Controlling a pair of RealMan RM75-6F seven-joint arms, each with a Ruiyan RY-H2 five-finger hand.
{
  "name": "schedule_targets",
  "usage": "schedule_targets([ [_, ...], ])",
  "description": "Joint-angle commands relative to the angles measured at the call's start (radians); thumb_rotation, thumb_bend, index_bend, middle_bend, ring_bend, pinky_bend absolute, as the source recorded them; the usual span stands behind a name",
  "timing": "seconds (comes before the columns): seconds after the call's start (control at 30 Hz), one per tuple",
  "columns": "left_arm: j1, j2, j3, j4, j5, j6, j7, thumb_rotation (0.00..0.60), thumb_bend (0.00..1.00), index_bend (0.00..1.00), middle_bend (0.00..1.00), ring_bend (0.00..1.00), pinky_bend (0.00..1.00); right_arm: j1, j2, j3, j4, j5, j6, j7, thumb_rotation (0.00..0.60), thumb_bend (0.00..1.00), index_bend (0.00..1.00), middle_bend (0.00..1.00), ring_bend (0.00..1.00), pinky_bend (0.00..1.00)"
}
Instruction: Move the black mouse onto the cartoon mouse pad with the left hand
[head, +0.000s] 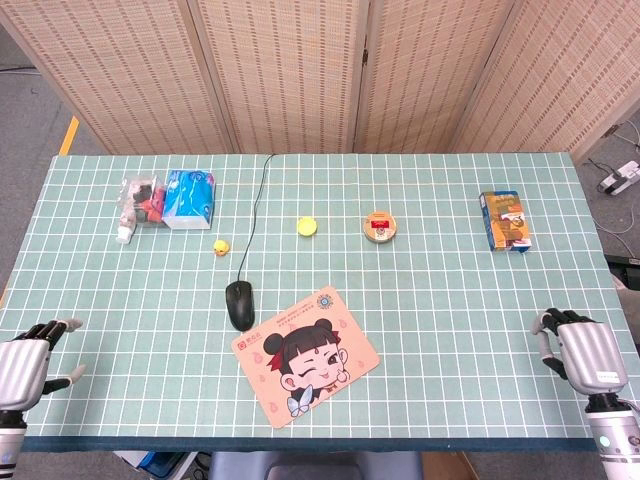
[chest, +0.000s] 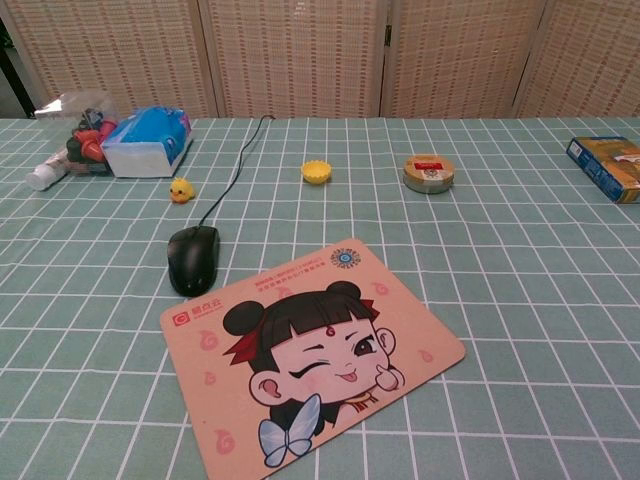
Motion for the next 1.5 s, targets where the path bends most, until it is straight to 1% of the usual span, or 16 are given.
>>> schedule_targets([
  [0.03,-0.001,0.003,0.0,0.007,0.013,0.007,-0.03,0.6,0.11,0.38,0.39,0.39,0.55,-0.004,0.003,-0.002,-0.003,-0.005,0.008,0.005,0.6,0.31,0.51,0.47,0.45,0.6],
  [0.2,-0.002,0.007,0.0,0.016,0.027,0.016,-0.062,0.6,0.11,0.39,0.39,0.39,0.56,-0.009,0.008,-0.005,-0.007,-0.011,0.016,0.011,0.6,0.31,0.51,0.47,0.45,0.6],
  [0.3,-0.023,0.006,-0.005,0.023,0.074,0.026,-0.09,0.6,0.11,0.38,0.4,0.41,0.58,-0.013,0.019,-0.006,-0.013,-0.018,0.026,0.033,0.6,0.31,0.51,0.47,0.45,0.6],
  [0.4,-0.051,0.0,-0.007,0.053,0.138,0.037,-0.123,0.6,0.11,0.36,0.42,0.49,0.68,-0.014,0.023,-0.001,-0.007,-0.011,0.027,0.05,0.6,0.31,0.51,0.47,0.45,0.6],
  [0.53,-0.111,-0.005,-0.023,0.126,0.224,0.052,-0.192,0.6,0.11,0.31,0.5,0.61,0.87,-0.015,0.032,0.003,-0.007,-0.001,0.023,0.063,0.6,0.31,0.51,0.47,0.45,0.6],
  [0.6,-0.14,-0.012,-0.032,0.162,0.254,0.058,-0.226,0.6,0.11,0.3,0.58,0.7,0.96,-0.015,0.033,0.005,-0.008,0.001,0.025,0.067,0.6,0.31,0.51,0.47,0.45,0.6],
  [0.63,-0.162,-0.012,-0.035,0.183,0.269,0.05,-0.249,0.6,0.11,0.3,0.64,0.76,0.98,-0.015,0.034,0.006,-0.009,0.001,0.025,0.07,0.6,0.31,0.51,0.47,0.45,0.6],
  [0.67,-0.179,-0.012,-0.038,0.198,0.281,0.044,-0.264,0.6,0.11,0.29,0.75,0.83,1.0,-0.015,0.035,0.007,-0.009,0.002,0.026,0.071,0.6,0.31,0.51,0.47,0.45,0.6],
  [0.77,-0.235,-0.015,-0.043,0.242,0.313,0.014,-0.29,0.6,0.11,0.32,0.99,0.99,1.0,-0.017,0.039,0.008,-0.014,0.0,0.032,0.069,0.6,0.31,0.51,0.47,0.45,0.6],
  [0.87,-0.286,-0.035,-0.042,0.3,0.35,-0.006,-0.295,0.6,0.11,0.36,1.0,1.0,1.0,-0.024,0.045,0.008,-0.024,-0.013,0.052,0.072,0.6,0.31,0.51,0.47,0.45,0.6],
  [0.93,-0.316,-0.048,-0.036,0.333,0.37,-0.025,-0.292,0.6,0.11,0.35,1.0,1.0,1.0,-0.029,0.049,0.009,-0.027,-0.019,0.065,0.08,0.6,0.31,0.51,0.47,0.45,0.6],
  [1.07,-0.385,-0.081,-0.027,0.421,0.417,-0.069,-0.225,0.6,0.11,0.29,1.0,1.0,1.0,-0.038,0.06,0.014,-0.026,-0.02,0.085,0.104,0.6,0.31,0.51,0.47,0.45,0.6],
  [1.27,-0.475,-0.129,0.016,0.557,0.507,-0.1,-0.167,0.6,0.11,0.22,1.0,1.0,1.0,-0.042,0.073,0.025,-0.014,0.002,0.083,0.145,0.6,0.31,0.51,0.47,0.45,0.6],
  [1.37,-0.51,-0.16,0.029,0.62,0.527,-0.096,-0.168,0.6,0.11,0.22,1.0,1.0,1.0,-0.043,0.077,0.03,-0.009,0.011,0.083,0.162,0.6,0.31,0.51,0.47,0.45,0.6],
  [1.5,-0.549,-0.191,0.04,0.676,0.537,-0.094,-0.169,0.6,0.11,0.22,1.0,1.0,1.0,-0.042,0.08,0.034,-0.004,0.02,0.075,0.173,0.6,0.31,0.51,0.47,0.45,0.6],
])
